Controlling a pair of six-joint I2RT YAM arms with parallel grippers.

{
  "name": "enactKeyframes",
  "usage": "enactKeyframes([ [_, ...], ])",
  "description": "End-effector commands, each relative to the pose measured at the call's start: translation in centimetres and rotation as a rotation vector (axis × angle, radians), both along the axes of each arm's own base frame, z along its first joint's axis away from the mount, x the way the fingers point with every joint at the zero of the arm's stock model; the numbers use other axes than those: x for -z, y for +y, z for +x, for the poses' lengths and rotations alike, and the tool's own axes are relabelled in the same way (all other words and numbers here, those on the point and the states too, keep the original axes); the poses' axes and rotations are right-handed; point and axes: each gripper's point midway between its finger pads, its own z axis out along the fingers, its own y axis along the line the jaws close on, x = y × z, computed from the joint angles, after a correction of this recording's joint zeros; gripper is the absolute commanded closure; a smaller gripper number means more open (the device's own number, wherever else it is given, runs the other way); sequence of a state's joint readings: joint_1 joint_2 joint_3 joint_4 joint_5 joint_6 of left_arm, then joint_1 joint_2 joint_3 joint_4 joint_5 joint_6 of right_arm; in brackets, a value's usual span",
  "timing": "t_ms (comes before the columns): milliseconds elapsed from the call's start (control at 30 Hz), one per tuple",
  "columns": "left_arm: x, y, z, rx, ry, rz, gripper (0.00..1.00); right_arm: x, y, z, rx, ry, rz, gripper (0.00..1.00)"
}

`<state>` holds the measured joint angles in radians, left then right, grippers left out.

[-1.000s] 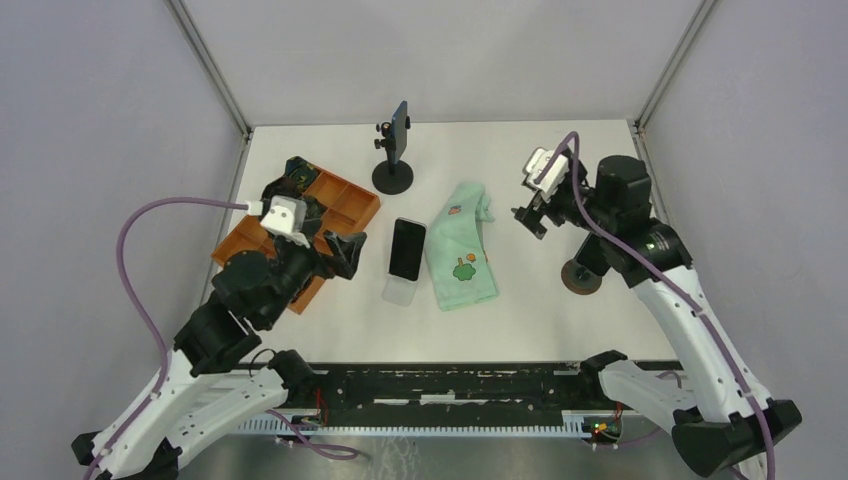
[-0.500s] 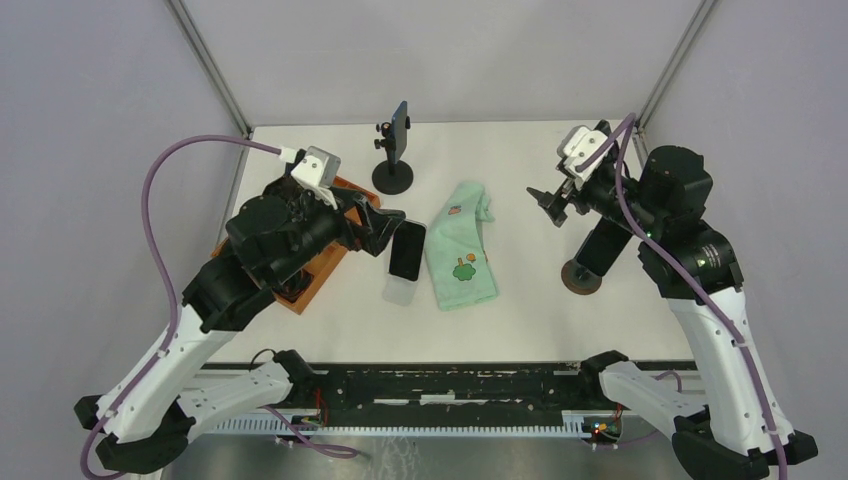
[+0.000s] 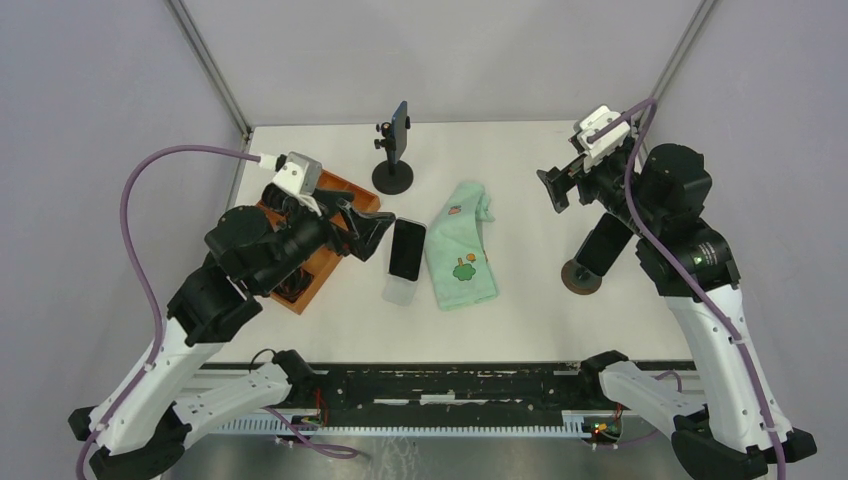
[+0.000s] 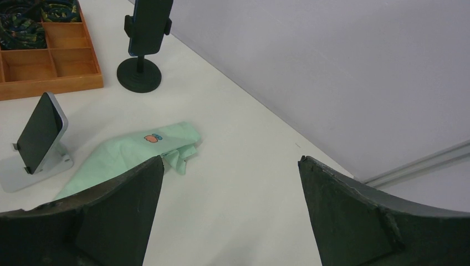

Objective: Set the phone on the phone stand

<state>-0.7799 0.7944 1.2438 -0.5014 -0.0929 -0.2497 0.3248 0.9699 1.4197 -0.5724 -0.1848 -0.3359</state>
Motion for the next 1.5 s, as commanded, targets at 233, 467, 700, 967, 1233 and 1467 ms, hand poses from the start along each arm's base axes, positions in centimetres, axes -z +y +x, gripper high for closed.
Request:
enactKeyframes([
  [233, 0.0, 1.0, -0.4, -0.027, -0.006, -0.033, 0.0, -0.3, -0.6, 0.4, 0.044, -0.023, 0.031, 0.02],
  [467, 0.4, 1.2, -0.5, -0.032, 0.0, -0.04, 0.0, -0.1, -0.3, 0.4, 0.027, -0.02, 0.027, 0.02],
  [700, 0.9, 1.4, -0.5, -0.043, 0.005, -0.035, 0.0, 0.0, -0.3, 0.3, 0.023, -0.017, 0.028, 0.02],
  [967, 1.5, 1.5, -0.4, -0.05, 0.012, -0.026, 0.0, 0.6, -0.3, 0.4, 0.022, -0.009, 0.025, 0.02],
  [1233, 1.7, 1.6, -0.4, -0.053, 0.015, -0.023, 0.0, 0.7, -0.3, 0.3, 0.022, -0.007, 0.025, 0.02],
  [1467, 1.8, 1.6, -0.4, -0.055, 0.014, -0.024, 0.0, 0.7, -0.3, 0.3, 0.019, -0.006, 0.025, 0.02],
])
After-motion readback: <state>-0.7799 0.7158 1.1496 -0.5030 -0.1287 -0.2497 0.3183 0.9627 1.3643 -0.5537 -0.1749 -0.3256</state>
